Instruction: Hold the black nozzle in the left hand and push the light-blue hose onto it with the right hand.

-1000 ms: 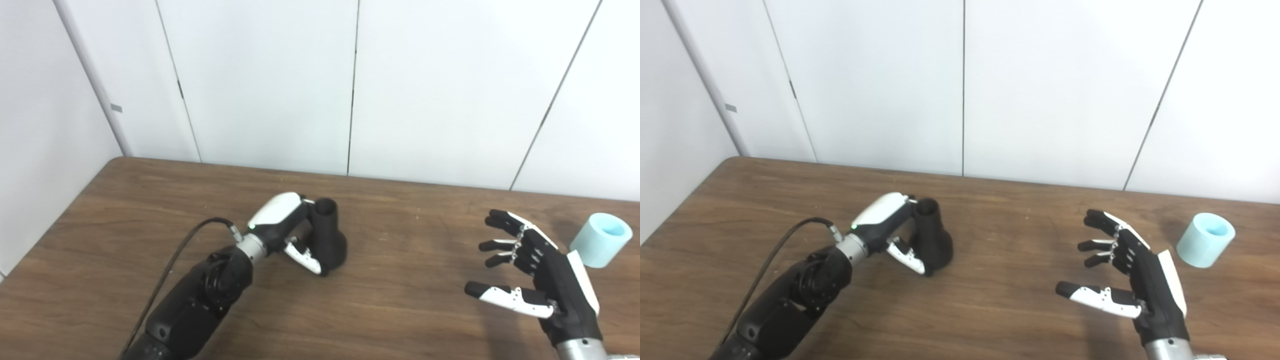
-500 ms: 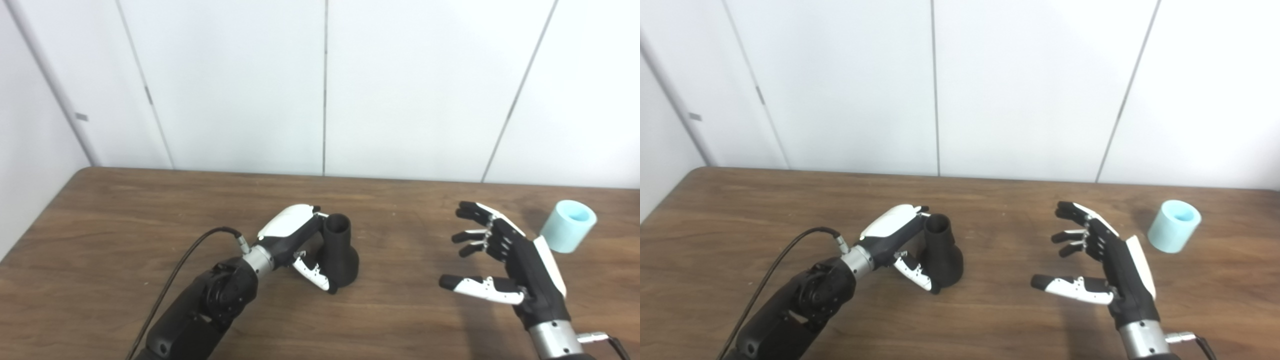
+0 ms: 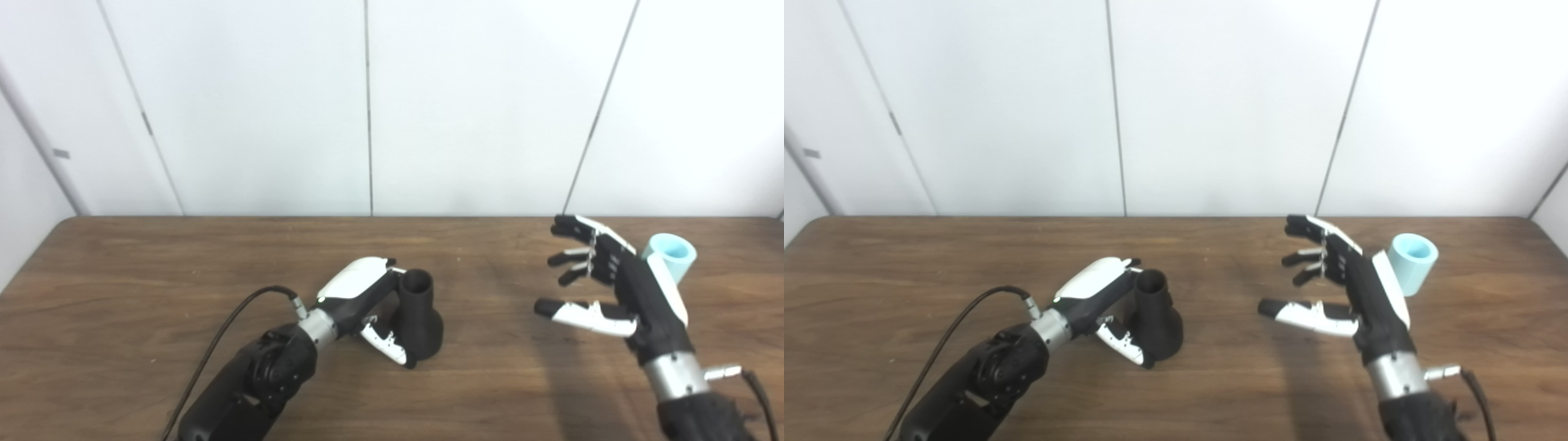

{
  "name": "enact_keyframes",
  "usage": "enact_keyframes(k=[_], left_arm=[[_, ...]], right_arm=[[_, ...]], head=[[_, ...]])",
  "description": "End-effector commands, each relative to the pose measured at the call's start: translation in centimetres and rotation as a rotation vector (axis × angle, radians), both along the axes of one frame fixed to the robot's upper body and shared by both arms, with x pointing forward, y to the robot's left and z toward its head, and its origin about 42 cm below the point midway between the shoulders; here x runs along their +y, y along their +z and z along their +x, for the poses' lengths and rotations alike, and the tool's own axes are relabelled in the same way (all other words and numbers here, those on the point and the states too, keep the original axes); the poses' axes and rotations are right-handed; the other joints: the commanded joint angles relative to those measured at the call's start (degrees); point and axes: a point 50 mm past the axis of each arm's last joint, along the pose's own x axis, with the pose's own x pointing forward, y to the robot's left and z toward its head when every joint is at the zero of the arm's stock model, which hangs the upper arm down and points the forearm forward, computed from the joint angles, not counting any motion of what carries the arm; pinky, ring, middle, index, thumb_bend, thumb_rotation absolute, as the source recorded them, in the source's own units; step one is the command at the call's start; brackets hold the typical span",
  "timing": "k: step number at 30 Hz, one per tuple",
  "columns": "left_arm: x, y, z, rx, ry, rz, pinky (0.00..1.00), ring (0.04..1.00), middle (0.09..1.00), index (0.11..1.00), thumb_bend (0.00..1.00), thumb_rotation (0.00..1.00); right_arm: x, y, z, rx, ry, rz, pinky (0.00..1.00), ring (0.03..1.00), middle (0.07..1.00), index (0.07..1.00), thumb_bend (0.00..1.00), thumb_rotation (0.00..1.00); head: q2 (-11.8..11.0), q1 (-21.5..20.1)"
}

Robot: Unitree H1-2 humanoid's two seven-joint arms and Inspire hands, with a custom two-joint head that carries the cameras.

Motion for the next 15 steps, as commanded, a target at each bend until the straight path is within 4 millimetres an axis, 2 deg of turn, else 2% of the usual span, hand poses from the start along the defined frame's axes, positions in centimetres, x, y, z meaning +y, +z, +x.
enact_keyframes(k=[1,3,4,7,8,9,12,13,15], left_arm=[[-0.6,-0.8,-0.2,0.043,-0.059,0.054,1.0,0.629,0.448,0.502,0.53,0.0],[-0.2,-0.9,-0.2,0.05,-0.065,0.064,1.0,0.627,0.445,0.503,0.53,0.0],[-0.1,-0.9,-0.1,0.053,-0.067,0.067,1.0,0.627,0.446,0.502,0.53,0.0],[0.3,-0.9,0.1,0.057,-0.07,0.088,1.0,0.628,0.459,0.496,0.53,0.0],[0.6,-0.9,0.2,0.056,-0.069,0.093,1.0,0.629,0.462,0.495,0.53,0.0],[0.8,-0.9,0.2,0.054,-0.067,0.096,1.0,0.63,0.467,0.493,0.53,0.0],[1.6,-0.9,0.4,0.043,-0.061,0.098,1.0,0.639,0.486,0.484,0.53,0.0],[1.7,-1.0,0.5,0.04,-0.059,0.098,1.0,0.641,0.49,0.482,0.53,0.0],[2.1,-1.0,0.4,0.032,-0.054,0.094,1.0,0.644,0.493,0.48,0.53,0.0]], right_arm=[[-1.3,3.5,0.2,-0.095,0.0,-0.069,0.41,0.563,0.777,0.802,0.76,0.31],[-2.5,4.7,0.2,-0.092,-0.004,-0.128,0.38,0.534,0.766,0.81,0.78,0.28],[-2.9,5.1,0.3,-0.087,-0.007,-0.152,0.38,0.545,0.759,0.811,0.79,0.27],[-4.9,7.4,0.5,-0.066,-0.076,-0.32,0.39,0.601,0.764,0.811,0.84,0.24],[-5.5,8.3,0.6,-0.057,-0.111,-0.381,0.39,0.611,0.767,0.811,0.84,0.24],[-6.2,9.4,0.8,-0.042,-0.152,-0.451,0.41,0.633,0.769,0.811,0.86,0.24],[-8.0,11.9,1.7,0.009,-0.238,-0.628,0.51,0.708,0.81,0.816,0.88,0.23],[-8.3,12.3,1.9,0.024,-0.249,-0.66,0.57,0.739,0.832,0.823,0.9,0.24],[-9.1,13.4,2.5,0.081,-0.267,-0.744,0.65,0.796,0.869,0.839,0.93,0.25]], head=[[0.08,-0.01],[0.08,-0.01],[-0.01,-2.96],[0.0,-4.57],[-0.3,-7.38],[-0.32,-7.66],[-1.0,-12.19],[-1.0,-12.19],[-1.61,-15.43]])
